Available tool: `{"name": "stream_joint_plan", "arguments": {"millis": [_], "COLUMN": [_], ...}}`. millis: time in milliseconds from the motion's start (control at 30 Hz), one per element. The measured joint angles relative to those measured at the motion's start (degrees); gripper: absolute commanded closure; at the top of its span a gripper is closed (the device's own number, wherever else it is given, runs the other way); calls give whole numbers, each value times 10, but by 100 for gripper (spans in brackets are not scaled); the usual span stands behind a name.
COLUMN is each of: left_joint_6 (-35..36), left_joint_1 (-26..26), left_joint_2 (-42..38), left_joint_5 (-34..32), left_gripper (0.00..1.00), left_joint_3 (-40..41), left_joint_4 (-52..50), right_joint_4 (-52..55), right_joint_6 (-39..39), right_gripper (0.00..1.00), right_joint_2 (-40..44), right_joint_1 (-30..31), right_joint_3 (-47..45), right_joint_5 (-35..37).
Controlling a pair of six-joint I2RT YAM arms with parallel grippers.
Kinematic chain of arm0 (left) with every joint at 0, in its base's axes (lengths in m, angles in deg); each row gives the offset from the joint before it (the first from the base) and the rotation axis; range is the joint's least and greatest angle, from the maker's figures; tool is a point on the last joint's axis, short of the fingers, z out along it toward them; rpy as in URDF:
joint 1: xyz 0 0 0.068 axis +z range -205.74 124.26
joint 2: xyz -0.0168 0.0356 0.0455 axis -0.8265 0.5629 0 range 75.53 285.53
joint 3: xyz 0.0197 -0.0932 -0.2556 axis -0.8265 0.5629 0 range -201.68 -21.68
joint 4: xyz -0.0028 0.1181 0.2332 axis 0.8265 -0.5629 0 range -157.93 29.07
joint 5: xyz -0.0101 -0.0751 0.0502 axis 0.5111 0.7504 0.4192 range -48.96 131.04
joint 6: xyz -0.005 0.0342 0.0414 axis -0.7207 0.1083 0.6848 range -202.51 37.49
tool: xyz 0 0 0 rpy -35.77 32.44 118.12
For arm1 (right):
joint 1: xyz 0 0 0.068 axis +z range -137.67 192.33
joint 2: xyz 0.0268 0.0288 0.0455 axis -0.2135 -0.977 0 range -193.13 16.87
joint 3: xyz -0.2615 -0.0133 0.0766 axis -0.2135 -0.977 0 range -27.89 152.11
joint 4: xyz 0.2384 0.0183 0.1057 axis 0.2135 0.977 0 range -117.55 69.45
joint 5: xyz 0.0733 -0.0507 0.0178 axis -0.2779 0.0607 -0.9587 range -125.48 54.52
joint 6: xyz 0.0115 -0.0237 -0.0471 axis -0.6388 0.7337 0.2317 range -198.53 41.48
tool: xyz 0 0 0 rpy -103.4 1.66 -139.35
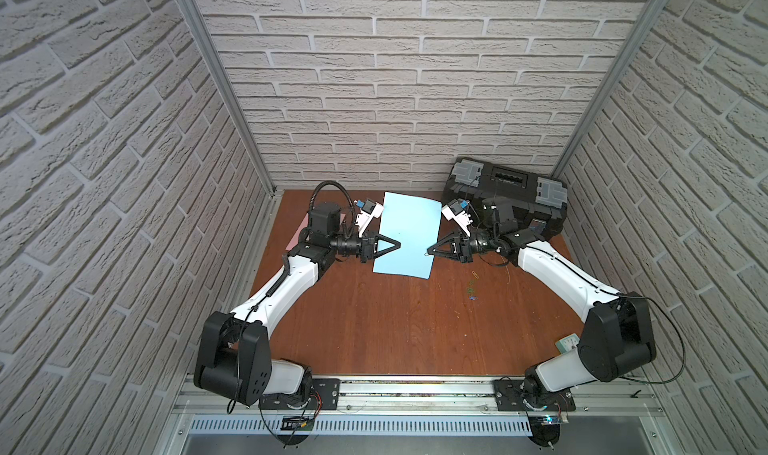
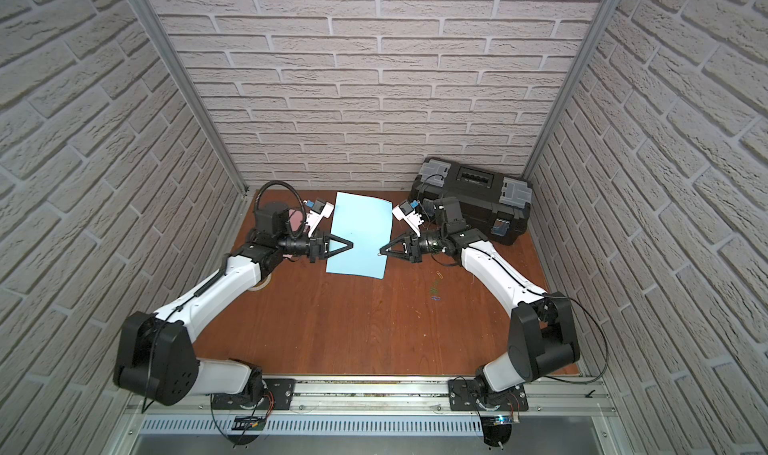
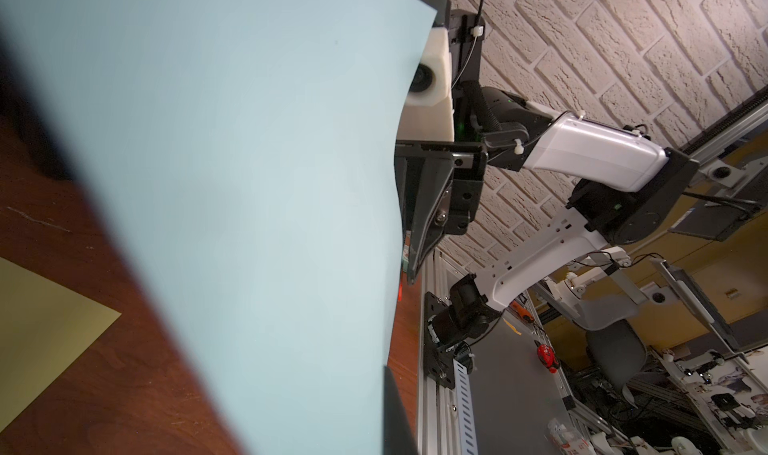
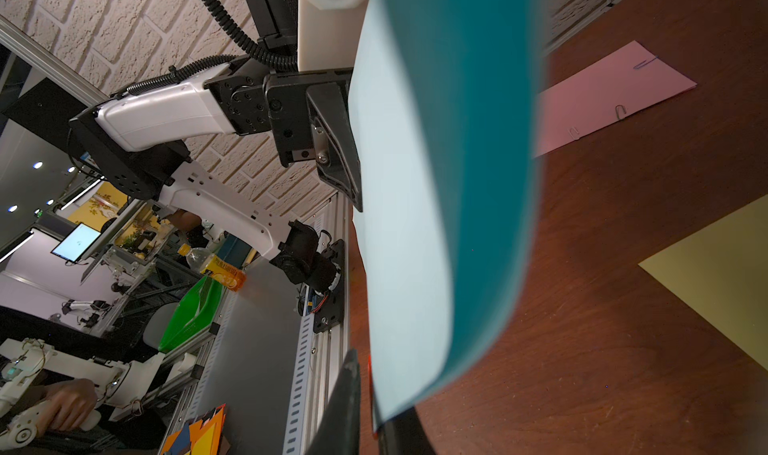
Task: Unclip the paperclips from the documents
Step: Remove the paper clip from the document.
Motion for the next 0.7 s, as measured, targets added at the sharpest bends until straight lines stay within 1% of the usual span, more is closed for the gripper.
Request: {"name": "stream_joint_plan", "arguments": {"millis": [300,700], "left_joint_6": [0,0], "left_joint_1": [0,0], "left_joint_2": [0,-2], "left_joint_5": [0,0], "left_gripper": [100,100], "left_joint_3": [0,0], "left_joint_4": [-2,-7], "right_joint_4": [3,19], "right_joint_6": [1,16], "right_gripper": [94,94], "right_joint_2": [0,0], "right_joint_1": [0,-3], "right_joint_3": [0,2], "right_joint_5": [2,5]}}
